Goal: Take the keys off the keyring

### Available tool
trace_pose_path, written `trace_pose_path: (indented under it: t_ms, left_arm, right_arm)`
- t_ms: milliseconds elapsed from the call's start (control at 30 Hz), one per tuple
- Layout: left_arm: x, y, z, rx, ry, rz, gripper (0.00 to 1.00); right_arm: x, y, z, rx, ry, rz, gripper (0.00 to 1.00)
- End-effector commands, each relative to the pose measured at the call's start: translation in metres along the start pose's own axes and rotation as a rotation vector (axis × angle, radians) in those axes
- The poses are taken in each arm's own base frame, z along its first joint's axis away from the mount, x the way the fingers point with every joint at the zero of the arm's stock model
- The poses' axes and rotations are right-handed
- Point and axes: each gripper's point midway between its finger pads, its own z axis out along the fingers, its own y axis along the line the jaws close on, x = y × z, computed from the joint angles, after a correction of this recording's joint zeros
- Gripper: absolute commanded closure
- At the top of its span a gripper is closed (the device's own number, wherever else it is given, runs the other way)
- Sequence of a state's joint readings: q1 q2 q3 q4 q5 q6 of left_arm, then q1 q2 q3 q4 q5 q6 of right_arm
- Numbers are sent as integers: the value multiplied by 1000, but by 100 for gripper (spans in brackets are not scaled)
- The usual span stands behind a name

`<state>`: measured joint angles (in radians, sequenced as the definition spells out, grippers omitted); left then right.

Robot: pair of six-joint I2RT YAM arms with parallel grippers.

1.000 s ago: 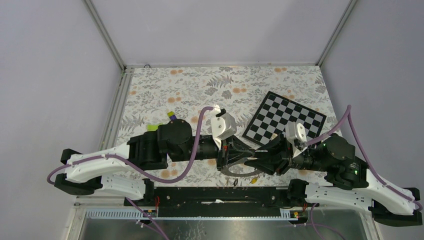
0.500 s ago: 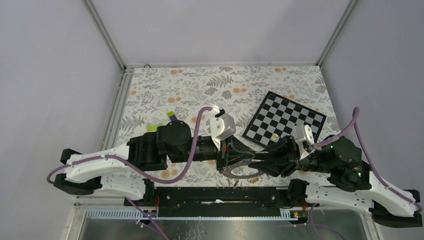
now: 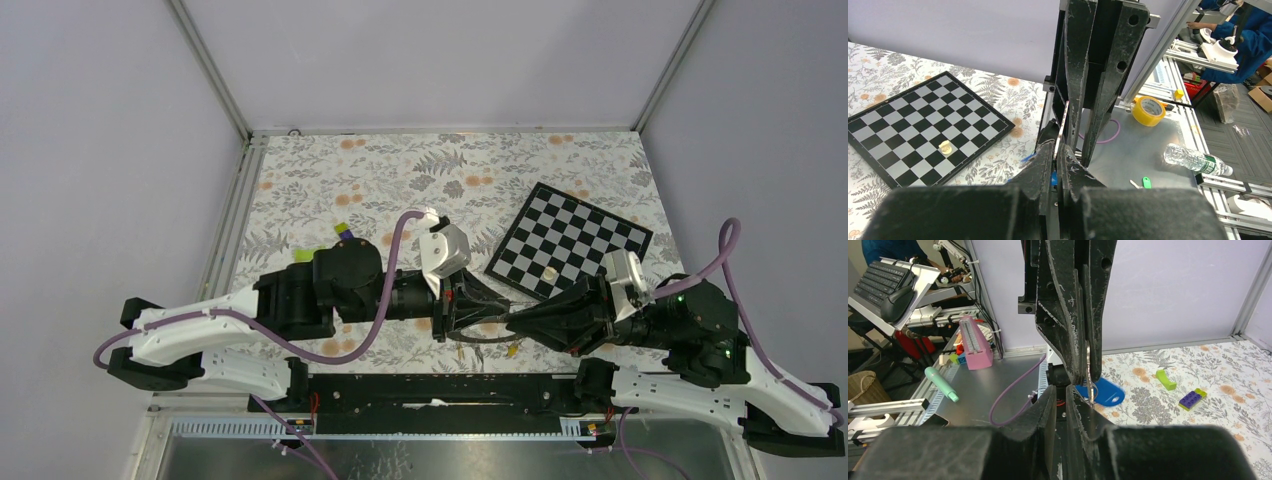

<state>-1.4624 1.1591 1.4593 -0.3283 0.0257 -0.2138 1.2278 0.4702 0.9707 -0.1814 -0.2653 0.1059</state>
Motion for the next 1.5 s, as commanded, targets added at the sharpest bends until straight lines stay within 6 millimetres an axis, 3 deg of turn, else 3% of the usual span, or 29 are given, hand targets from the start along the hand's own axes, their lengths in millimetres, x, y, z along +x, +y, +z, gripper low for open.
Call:
trace_pose_path:
  t_ms: [0, 133, 400, 500, 733, 1200, 1467]
  left_arm:
    - [-27, -13, -3, 60, -91, -1, 100]
    - [-30, -12, -3, 54, -98, 3, 100]
    - [-33, -17, -5, 79, -107, 9, 100]
    - [-32, -20, -3, 96, -101, 8, 100]
    - [-33, -25, -3, 128, -99, 10, 100]
    - [-34, -34, -5, 174, -105, 13, 100]
    - [-35, -39, -8, 209, -110, 15, 100]
  right_arm:
    - [-15, -3, 4, 15, -57, -17, 80]
    - [-13, -1, 4, 5, -42, -20, 78]
    - [1, -3, 3, 6, -10, -22, 53]
    - [5, -4, 4, 8, -1, -28, 49]
    - [18, -10, 11, 18, 34, -29, 49]
    - [20, 0, 16, -49, 5, -22, 56]
    - [15, 13, 11, -110, -26, -2, 46]
